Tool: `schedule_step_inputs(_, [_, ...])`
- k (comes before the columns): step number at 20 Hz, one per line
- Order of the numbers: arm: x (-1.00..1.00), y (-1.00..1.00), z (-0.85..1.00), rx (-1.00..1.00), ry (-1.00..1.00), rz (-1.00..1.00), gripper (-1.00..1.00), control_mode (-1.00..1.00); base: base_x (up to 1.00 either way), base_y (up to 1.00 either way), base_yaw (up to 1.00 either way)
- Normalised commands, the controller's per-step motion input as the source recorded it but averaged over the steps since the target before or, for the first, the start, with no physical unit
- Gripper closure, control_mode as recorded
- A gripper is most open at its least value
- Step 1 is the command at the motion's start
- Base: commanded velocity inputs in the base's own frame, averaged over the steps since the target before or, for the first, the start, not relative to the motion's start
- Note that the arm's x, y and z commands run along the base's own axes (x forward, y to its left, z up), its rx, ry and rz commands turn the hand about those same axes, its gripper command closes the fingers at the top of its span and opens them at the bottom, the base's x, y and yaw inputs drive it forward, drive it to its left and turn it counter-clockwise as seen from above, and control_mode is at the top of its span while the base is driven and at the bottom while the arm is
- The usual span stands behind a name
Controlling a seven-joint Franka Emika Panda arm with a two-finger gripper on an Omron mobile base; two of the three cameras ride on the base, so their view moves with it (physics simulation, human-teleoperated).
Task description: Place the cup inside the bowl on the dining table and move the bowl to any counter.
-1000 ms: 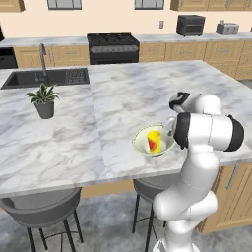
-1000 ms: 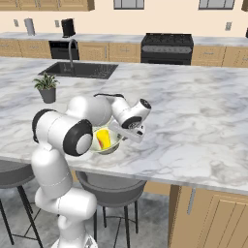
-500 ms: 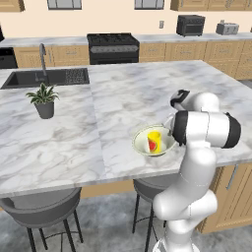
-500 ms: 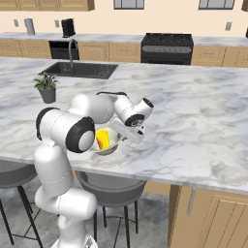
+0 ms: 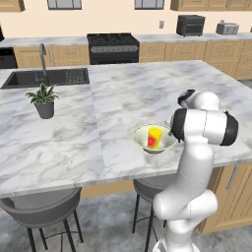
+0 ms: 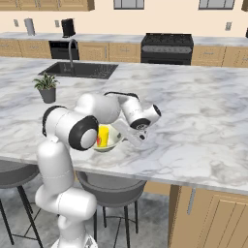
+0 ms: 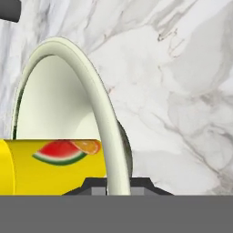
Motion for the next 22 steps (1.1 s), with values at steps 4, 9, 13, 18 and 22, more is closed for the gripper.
schedule_step_inputs(4, [0.00,0.00,0.04,0.16,0.00,0.00,1.00,-1.00,0.00,0.00,0.00])
schedule_step_inputs(9, [-0.09,0.00,0.28,0.08,0.00,-0.02,1.00,-1.00,0.00,0.00,0.00])
schedule_step_inputs(13, [-0.21,0.00,0.46,0.00,0.00,-0.02,1.00,-1.00,0.00,0.00,0.00])
schedule_step_inputs(18, [-0.16,0.00,0.43,0.00,0.00,-0.02,1.00,-1.00,0.00,0.00,0.00])
schedule_step_inputs(22, [-0.26,0.00,0.34,0.00,0.00,0.00,1.00,-1.00,0.00,0.00,0.00])
